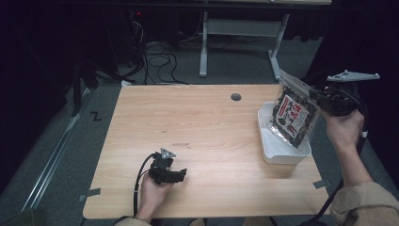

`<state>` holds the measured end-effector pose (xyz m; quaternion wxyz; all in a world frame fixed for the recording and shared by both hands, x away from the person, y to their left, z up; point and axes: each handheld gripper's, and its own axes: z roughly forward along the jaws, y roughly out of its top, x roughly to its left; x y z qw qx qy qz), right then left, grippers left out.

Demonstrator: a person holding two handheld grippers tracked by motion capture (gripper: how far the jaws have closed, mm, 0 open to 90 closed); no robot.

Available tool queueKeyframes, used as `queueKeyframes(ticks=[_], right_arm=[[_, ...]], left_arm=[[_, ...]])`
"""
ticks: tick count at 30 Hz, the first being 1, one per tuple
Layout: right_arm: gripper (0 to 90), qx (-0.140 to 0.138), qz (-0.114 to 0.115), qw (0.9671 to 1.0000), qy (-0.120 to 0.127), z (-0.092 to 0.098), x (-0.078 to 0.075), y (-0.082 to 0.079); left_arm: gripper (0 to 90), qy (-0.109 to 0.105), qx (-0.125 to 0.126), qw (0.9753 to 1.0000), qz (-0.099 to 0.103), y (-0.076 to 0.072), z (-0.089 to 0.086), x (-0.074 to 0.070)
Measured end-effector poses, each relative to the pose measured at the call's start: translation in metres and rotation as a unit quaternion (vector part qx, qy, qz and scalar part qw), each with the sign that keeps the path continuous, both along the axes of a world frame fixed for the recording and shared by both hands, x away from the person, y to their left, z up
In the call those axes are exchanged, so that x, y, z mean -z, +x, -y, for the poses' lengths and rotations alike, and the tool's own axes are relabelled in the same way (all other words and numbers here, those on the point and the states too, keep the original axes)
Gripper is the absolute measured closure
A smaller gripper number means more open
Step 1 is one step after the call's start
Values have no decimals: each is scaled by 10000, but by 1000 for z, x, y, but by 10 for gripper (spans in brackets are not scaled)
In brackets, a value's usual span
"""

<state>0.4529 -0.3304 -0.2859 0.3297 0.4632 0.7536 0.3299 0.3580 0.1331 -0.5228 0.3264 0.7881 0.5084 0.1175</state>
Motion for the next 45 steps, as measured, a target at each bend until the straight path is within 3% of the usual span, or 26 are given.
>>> queueKeyframes(ticks=[12, 15, 19, 29, 37, 41, 45], right_arm=[[896, -88, 28, 9999, 72, -3, 18, 3], [894, -108, -29, 9998, 135, 5, 31, 1], [882, -76, -70, 9998, 190, 12, 36, -1], [770, 314, -144, 9988, 334, 43, 46, -4], [690, 555, -240, 9977, 299, 50, 52, -1], [574, 636, -95, 9973, 360, 51, 52, -2], [517, 655, -51, 9967, 467, 50, 49, -3]], left_arm=[[259, 2, -22, 10000, 19, -1, -1, -1], [259, 0, -28, 10000, 8, -1, -1, -1], [259, 31, -17, 10000, 12, -1, 0, 0], [258, 71, -22, 10000, -38, 0, 2, 1], [257, 48, -39, 10000, -51, 0, 1, 2], [256, 56, -47, 10000, -13, -1, 1, 1], [247, 47, -57, 10000, -29, 0, 1, 1]])
